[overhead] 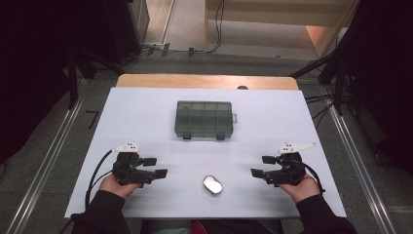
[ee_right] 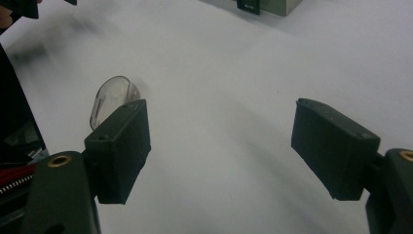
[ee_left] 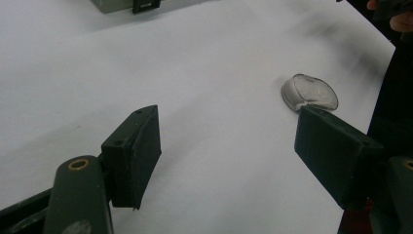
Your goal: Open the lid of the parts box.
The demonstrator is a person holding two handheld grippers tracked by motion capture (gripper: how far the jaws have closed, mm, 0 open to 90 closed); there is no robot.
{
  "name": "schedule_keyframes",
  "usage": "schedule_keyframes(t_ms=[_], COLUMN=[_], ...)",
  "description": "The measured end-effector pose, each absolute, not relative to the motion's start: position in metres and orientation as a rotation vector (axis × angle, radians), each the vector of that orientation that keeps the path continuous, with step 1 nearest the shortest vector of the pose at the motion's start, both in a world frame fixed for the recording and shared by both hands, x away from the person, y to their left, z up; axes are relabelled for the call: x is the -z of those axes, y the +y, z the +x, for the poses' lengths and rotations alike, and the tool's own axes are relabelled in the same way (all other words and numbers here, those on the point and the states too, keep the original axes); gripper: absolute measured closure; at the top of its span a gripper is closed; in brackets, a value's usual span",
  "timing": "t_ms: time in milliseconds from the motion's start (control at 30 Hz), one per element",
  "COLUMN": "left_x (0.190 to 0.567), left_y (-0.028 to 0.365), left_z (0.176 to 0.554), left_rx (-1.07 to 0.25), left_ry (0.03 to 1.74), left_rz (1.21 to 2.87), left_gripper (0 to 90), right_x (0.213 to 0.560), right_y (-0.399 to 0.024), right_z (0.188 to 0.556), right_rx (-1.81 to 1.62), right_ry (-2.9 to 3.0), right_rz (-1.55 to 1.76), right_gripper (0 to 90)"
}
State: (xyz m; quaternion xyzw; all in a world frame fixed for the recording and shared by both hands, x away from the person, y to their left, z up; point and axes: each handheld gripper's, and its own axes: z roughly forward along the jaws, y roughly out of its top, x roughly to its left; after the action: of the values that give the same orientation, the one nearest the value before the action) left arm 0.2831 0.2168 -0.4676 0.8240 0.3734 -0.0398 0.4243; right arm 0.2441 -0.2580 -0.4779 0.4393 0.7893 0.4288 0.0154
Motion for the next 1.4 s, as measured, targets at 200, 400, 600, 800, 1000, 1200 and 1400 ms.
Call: schedule_keyframes(t_ms=[200,400,600,800,1000,1200,1400], left_x=[0.467,0.468,0.468,0.468,0.467,0.467,0.467], left_y=[0.217,0.217,0.217,0.217,0.218,0.218,0.218], left_z=[0.283,0.283,0.284,0.283,0.283,0.283,0.283], left_rx=[0.095,0.097,0.099,0.101,0.088,0.086,0.085], left_ry=[0.939,0.941,0.94,0.941,0.941,0.938,0.943], left_rz=[2.054,2.054,2.053,2.054,2.055,2.054,2.05], left_gripper=[25.1,25.1,25.1,25.1,25.1,25.1,25.1], right_x=[0.474,0.472,0.472,0.471,0.471,0.473,0.473], right_y=[-0.254,-0.252,-0.251,-0.248,-0.244,-0.24,-0.238], right_z=[0.251,0.258,0.265,0.273,0.277,0.286,0.292], right_rx=[-1.34,-1.345,-1.345,-1.343,-1.35,-1.367,-1.363], right_ry=[2.452,2.441,2.436,2.438,2.413,2.4,2.395], right_rz=[1.352,1.352,1.357,1.352,1.358,1.389,1.408], right_gripper=[20.4,20.4,20.4,20.4,20.4,20.3,20.3])
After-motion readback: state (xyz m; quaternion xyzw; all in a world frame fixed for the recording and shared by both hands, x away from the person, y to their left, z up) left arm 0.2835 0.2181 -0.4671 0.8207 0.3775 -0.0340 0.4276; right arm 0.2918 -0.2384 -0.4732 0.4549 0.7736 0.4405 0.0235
